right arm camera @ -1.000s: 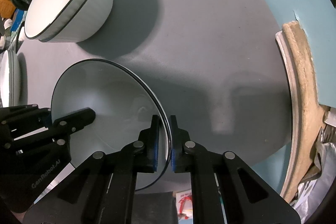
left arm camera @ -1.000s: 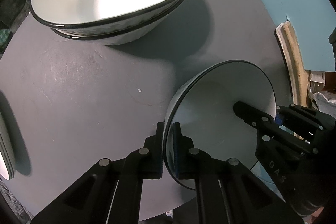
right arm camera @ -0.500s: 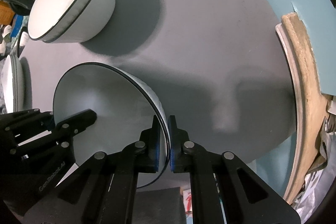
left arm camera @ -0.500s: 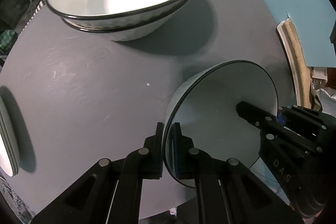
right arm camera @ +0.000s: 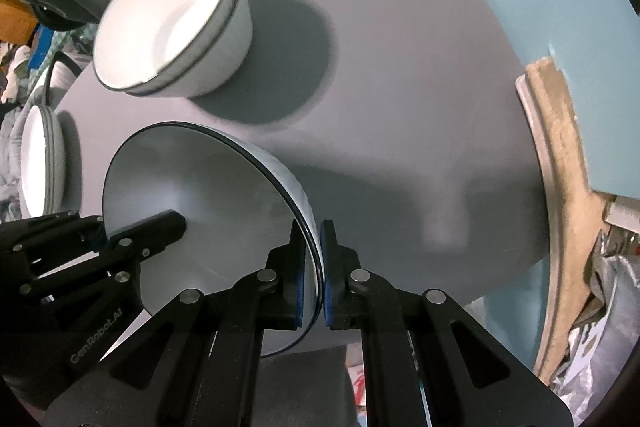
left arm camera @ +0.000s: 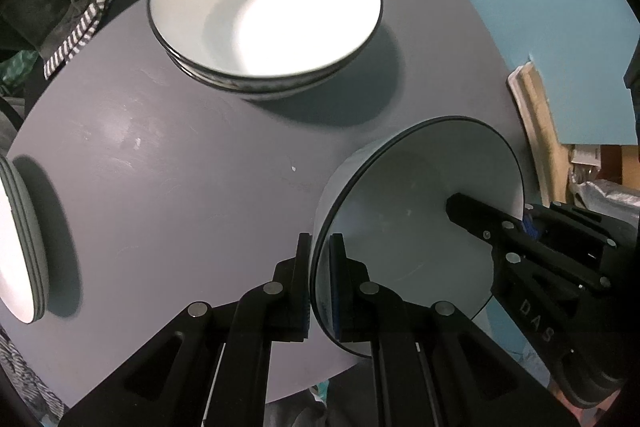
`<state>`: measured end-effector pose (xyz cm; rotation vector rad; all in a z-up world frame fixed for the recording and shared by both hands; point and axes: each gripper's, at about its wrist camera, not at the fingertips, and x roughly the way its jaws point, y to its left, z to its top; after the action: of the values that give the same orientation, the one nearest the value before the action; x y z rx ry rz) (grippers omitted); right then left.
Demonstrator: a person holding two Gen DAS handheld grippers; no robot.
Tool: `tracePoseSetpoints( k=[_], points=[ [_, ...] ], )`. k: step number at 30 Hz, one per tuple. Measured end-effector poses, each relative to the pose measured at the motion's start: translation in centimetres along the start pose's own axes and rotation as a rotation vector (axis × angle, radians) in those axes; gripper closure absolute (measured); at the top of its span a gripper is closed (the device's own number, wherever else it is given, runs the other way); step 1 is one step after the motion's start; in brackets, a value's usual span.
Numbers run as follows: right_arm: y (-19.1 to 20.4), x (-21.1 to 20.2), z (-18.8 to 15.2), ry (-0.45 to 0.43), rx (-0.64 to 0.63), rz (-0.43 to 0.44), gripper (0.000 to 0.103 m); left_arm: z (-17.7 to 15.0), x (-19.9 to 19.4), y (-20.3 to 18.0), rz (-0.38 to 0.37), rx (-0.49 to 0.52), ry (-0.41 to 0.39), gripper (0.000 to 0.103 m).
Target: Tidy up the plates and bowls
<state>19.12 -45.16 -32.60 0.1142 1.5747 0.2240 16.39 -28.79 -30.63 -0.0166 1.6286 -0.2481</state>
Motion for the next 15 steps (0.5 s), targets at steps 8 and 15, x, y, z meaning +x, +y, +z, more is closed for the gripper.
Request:
tracePoseSetpoints(
  k=[8,15],
  points=[
    [0.2,-2.7,0.9,-0.03,-0.008,0.012,0.096,0.4,-2.1,0.8,0.002,-0.018,-0.04,0.096],
    [0.3,-4.3,1.1,-0.053,-0.032,0.014,0.096,0.7,-4.3,1.3,-0.017,0.017,-0.079,0.096]
  ],
)
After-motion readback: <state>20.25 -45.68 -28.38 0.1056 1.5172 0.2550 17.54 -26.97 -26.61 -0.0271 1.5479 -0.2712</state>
